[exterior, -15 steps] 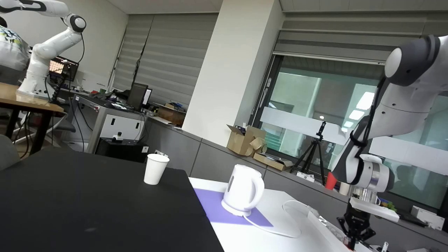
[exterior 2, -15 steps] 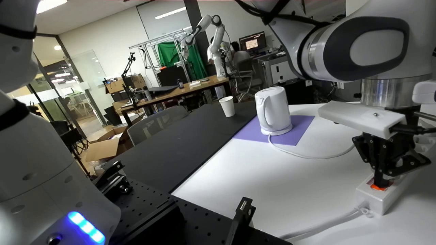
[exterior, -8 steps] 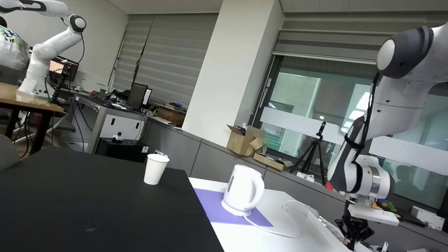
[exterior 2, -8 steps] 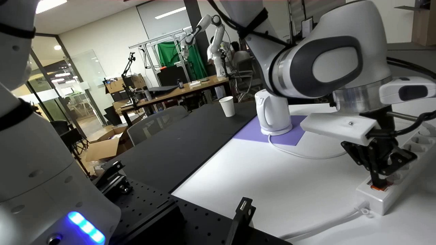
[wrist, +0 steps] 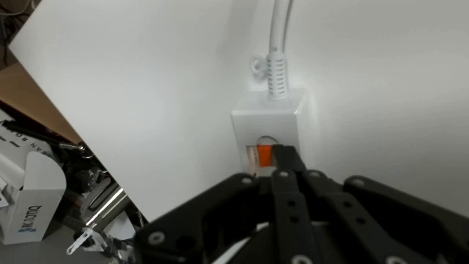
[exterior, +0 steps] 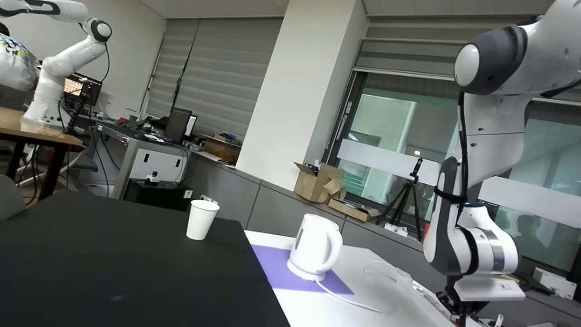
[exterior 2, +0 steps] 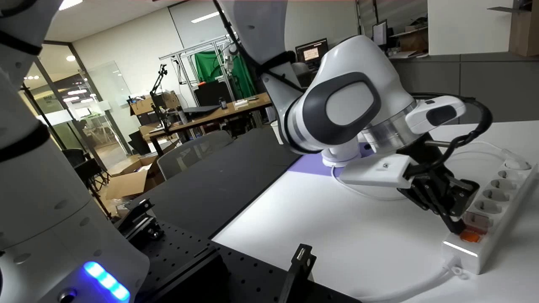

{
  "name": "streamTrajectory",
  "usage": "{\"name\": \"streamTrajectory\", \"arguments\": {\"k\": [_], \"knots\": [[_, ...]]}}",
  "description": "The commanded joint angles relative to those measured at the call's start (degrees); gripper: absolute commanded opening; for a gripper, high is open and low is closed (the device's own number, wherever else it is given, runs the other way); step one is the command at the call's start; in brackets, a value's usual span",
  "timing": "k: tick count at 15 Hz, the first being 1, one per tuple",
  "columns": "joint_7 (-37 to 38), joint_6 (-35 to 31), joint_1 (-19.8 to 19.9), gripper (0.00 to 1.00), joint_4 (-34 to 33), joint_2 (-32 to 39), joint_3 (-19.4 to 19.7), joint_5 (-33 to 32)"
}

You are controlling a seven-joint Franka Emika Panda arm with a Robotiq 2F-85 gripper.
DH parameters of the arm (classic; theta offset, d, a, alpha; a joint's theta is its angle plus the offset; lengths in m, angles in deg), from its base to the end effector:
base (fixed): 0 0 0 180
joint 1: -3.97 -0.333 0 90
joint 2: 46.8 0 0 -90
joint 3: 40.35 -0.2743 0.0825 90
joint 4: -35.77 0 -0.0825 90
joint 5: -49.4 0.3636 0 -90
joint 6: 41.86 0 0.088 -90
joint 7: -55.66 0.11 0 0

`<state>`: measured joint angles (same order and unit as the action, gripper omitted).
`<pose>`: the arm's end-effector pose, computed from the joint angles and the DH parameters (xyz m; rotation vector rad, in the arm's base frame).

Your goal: Turn off the switch on the adapter

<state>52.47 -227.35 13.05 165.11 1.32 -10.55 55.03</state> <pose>0.3575 -0.3455 0.0568 2.6188 -0.7054 0.1515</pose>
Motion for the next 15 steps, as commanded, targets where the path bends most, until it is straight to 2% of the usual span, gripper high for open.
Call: {"name": "streamTrajectory", "arguments": {"k": [1,4,6,7,9,11,12,13,14,15], "knots": [[2.8,-4.6,-14.6,0.00,8.3,-2.2,11.0,1.9],[1.7,-8.4,-25.8,0.00,12.9,-3.3,19.9,5.9],[0.4,-7.5,-32.4,0.00,14.7,-4.5,25.9,8.0],[-0.9,-3.9,-35.6,0.26,15.1,-5.9,29.3,7.8],[-5.1,3.1,-38.7,0.33,15.4,-10.9,34.5,2.7],[-9.5,11.1,-39.8,0.47,14.1,-17.6,38.8,-4.3],[-13.2,15.9,-41.2,0.53,13.0,-19.9,41.0,-4.1],[-11.8,20.4,-41.2,0.61,11.6,-22.8,43.0,-9.9],[-13.2,25.4,-41.3,0.67,10.1,-25.9,44.6,-12.8],[-17.8,29.9,-42.5,0.75,8.8,-27.7,46.2,-10.4]]}}
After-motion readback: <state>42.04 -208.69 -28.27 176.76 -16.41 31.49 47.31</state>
